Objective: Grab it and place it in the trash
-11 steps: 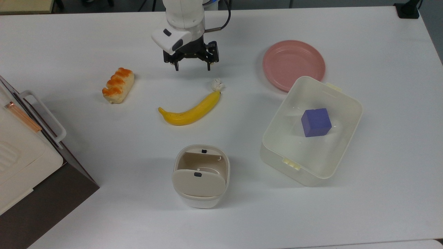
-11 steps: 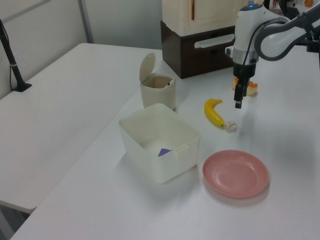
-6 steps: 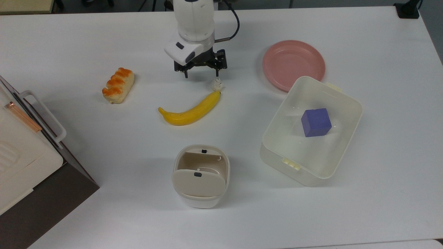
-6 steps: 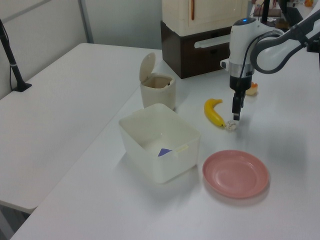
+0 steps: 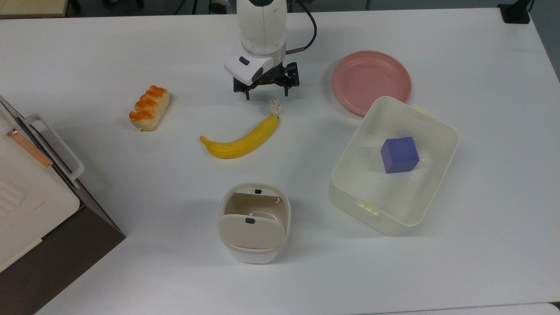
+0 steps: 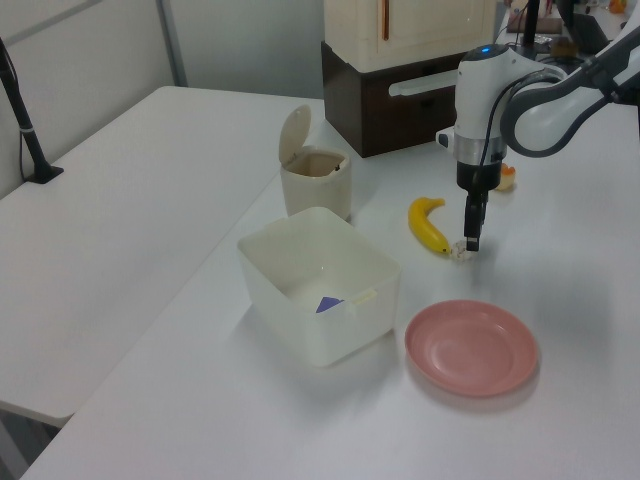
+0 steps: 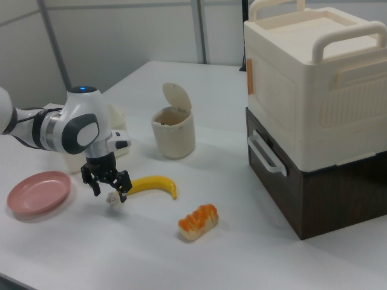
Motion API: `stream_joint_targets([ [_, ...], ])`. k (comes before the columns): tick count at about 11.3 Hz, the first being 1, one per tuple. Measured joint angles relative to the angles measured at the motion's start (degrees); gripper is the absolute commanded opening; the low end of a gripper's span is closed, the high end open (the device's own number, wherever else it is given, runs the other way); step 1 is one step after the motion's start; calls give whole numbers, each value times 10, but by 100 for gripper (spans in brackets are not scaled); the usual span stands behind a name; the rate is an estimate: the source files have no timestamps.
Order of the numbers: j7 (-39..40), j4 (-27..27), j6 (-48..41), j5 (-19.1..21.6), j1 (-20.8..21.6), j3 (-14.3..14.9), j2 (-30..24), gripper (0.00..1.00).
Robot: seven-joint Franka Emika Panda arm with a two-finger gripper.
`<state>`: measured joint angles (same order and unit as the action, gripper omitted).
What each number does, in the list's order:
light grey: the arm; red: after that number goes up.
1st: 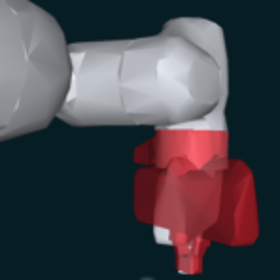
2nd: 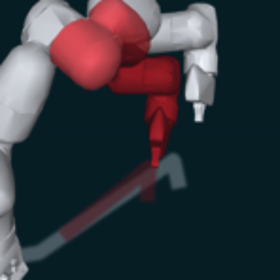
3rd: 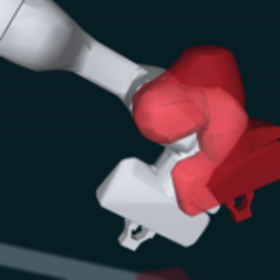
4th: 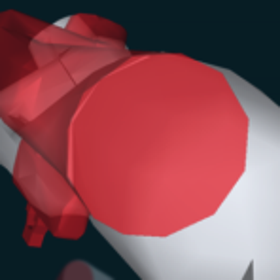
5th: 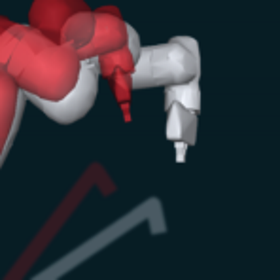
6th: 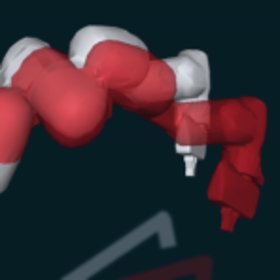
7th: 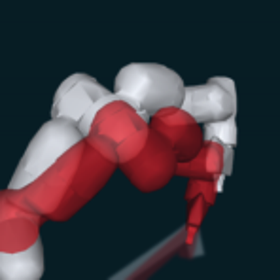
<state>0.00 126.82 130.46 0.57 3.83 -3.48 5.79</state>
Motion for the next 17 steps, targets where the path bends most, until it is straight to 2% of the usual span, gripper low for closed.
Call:
stream_joint_targets([
  [4,0,-2,29,0,2,-1,25,100],
  [6,0,-2,29,0,2,-1,26,88],
  [7,0,-2,29,0,2,-1,27,86],
  [11,0,-7,29,0,2,-13,27,86],
  [15,0,-18,29,0,2,-13,44,86],
  [17,0,-24,29,0,2,-13,56,72],
])
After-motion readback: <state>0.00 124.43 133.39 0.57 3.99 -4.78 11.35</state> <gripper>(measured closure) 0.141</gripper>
